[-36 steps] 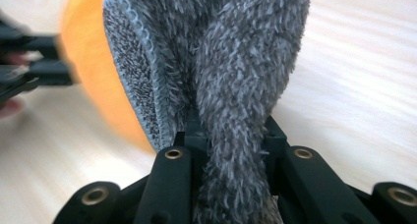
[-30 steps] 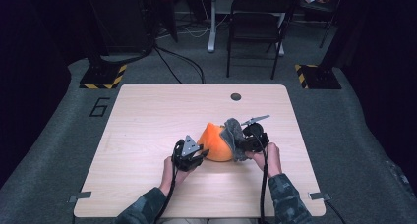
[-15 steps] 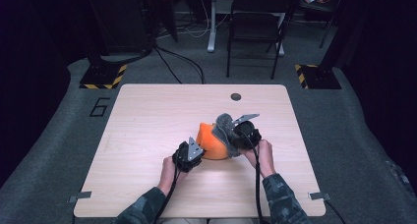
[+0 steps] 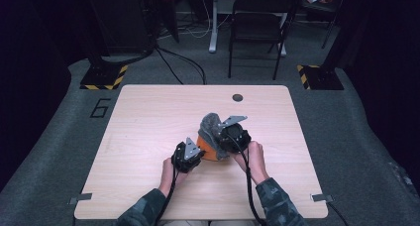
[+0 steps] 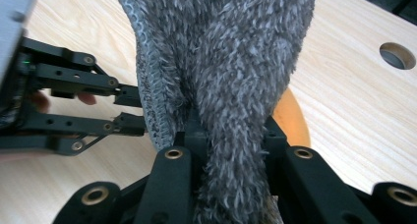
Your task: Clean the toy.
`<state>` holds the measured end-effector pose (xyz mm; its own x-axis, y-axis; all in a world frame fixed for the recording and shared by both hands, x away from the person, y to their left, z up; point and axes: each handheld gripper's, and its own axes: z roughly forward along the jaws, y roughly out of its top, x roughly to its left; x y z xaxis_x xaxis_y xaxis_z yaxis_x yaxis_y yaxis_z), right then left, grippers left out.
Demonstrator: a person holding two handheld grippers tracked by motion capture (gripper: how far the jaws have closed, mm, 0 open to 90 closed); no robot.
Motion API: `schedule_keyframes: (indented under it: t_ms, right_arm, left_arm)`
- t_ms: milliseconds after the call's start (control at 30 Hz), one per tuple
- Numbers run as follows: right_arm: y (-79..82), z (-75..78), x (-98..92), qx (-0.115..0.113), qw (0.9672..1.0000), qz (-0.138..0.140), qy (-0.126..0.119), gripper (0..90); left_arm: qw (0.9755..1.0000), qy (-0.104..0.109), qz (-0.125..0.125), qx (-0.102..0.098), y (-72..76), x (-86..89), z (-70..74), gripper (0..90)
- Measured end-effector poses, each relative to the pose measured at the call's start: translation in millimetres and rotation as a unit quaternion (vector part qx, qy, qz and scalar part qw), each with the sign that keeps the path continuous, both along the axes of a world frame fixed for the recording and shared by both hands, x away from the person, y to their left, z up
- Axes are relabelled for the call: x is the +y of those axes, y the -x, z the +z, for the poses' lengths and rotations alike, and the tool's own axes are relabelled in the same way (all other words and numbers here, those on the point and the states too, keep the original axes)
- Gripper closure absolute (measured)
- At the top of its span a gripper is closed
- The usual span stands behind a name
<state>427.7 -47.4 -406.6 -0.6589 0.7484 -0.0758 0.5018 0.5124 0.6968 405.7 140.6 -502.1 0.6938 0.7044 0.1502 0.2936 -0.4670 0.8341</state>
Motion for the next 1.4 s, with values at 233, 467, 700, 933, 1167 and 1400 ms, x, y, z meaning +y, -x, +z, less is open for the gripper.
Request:
schedule_keyframes:
  t_ms: [233,467,700,933,1167,1400]
  right_arm:
    - [-5.1,-9.8,-4.9,0.019,0.9993,-0.005,0.033,73.5]
    - [-12.1,-13.0,-22.7,0.046,0.9982,-0.014,0.037,73.3]
    - [-18.9,-20.9,-37.2,0.072,0.9957,-0.033,0.047,73.2]
    - [-29.5,-39.6,-53.7,0.108,0.9899,-0.069,0.061,73.2]
    - [-43.4,-81.0,-73.1,0.168,0.9782,-0.100,0.070,73.1]
    - [-38.0,-41.7,-78.3,0.118,0.9877,-0.098,0.030,73.3]
  left_arm:
    - [1.0000,-0.005,-0.006,-0.003,0.3,-1.6,-0.2,77.1]
    - [0.9999,-0.004,-0.009,-0.001,0.2,-1.6,0.2,77.2]
    - [0.9999,-0.002,-0.010,0.001,-0.3,-1.5,0.2,77.3]
    - [1.0000,0.001,-0.009,0.002,-0.5,-1.0,0.2,77.2]
    - [0.9999,0.004,-0.010,0.005,-0.7,0.8,-0.3,77.0]
    - [0.9999,-0.002,-0.012,-0.001,0.9,-0.9,-0.4,77.0]
